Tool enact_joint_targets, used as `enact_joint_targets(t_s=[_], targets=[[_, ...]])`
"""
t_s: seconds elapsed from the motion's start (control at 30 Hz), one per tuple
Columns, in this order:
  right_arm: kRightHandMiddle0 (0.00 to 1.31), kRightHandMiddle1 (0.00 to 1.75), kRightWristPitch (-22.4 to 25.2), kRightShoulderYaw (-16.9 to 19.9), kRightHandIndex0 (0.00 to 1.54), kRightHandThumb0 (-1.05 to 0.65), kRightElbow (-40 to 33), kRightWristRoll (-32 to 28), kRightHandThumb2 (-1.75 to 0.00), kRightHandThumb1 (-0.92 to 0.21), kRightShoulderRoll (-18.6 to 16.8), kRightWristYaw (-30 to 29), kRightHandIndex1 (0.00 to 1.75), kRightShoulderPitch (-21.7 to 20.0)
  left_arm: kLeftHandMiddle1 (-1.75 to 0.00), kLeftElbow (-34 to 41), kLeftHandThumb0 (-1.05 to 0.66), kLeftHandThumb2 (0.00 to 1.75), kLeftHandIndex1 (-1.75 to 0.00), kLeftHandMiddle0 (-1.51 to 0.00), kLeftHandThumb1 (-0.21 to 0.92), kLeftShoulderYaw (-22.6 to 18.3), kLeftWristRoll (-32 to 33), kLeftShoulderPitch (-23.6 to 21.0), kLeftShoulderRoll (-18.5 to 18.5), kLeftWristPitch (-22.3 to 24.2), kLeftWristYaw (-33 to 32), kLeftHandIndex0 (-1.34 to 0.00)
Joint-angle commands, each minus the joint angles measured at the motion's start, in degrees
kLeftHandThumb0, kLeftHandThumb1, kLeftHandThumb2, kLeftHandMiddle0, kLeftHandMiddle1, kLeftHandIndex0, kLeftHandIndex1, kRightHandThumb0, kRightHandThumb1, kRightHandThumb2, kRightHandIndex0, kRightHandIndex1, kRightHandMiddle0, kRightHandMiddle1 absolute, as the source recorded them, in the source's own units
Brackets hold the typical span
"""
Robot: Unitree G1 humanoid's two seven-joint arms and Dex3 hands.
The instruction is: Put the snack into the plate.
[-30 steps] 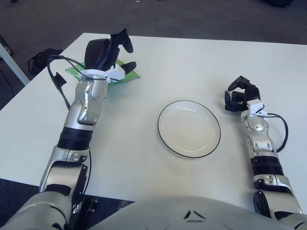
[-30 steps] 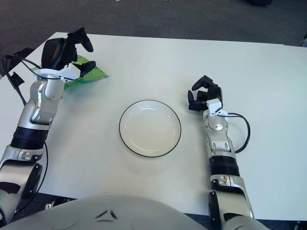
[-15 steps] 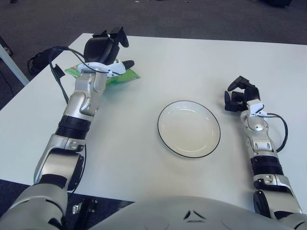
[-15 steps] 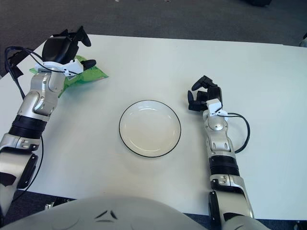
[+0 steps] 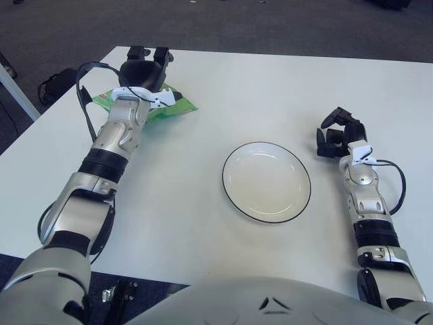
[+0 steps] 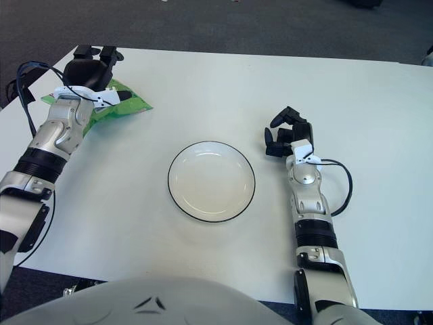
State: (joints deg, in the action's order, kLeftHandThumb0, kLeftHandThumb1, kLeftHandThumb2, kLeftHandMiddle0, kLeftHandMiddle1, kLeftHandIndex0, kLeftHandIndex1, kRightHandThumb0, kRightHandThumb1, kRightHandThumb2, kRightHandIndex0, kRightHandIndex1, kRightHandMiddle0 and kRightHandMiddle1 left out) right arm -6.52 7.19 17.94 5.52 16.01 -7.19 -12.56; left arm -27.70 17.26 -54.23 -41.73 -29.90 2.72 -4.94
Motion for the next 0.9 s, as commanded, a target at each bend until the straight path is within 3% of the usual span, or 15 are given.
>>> enact_joint_targets(t_s=[0.0, 0.17, 0.5, 0.7, 0.87], targets=[[0.68, 1.75, 2.02, -0.76, 1.28, -0.51, 3.32, 0.45, -1.42, -0.23, -1.16, 0.65, 1.75, 3.57, -0.09, -1.46, -0.98, 0.51, -0.66, 0.00, 0.92, 1.81, -1.11, -2.22, -1.31, 1.05, 2.11, 0.00], [0.68, 1.75, 1.94, -0.73, 1.29, -0.51, 3.36, 0.35, -1.42, -0.23, -1.15, 0.81, 1.75, 3.62, -0.01, -3.19, -1.02, 0.53, -0.54, 0.00, 0.92, 3.02, -1.57, -2.63, -1.12, 4.37, 4.38, 0.00], [0.68, 1.75, 1.88, -0.60, 1.29, -0.51, 3.42, 0.28, -1.41, -0.24, -1.01, 1.00, 1.75, 3.66, 0.00, -10.74, -1.05, 0.56, -0.44, 0.00, 0.92, 5.29, -0.96, -2.80, 1.75, 9.06, 0.28, 0.00], [0.68, 1.75, 1.73, -0.51, 1.29, -0.51, 3.90, 0.29, -1.42, -0.23, -0.88, 1.02, 1.75, 3.42, 0.00, -12.39, -1.05, 0.58, -0.31, 0.00, 0.92, 6.61, -0.49, -3.25, 1.93, 11.91, 3.57, 0.00], [0.69, 1.75, 1.73, -0.51, 1.29, -0.52, 4.00, 0.35, -1.42, -0.23, -0.83, 0.98, 1.75, 3.39, 0.00, -17.37, -1.05, 0.62, -0.19, 0.00, 0.92, 7.76, 0.14, -3.45, 0.63, 11.68, 6.00, 0.00]])
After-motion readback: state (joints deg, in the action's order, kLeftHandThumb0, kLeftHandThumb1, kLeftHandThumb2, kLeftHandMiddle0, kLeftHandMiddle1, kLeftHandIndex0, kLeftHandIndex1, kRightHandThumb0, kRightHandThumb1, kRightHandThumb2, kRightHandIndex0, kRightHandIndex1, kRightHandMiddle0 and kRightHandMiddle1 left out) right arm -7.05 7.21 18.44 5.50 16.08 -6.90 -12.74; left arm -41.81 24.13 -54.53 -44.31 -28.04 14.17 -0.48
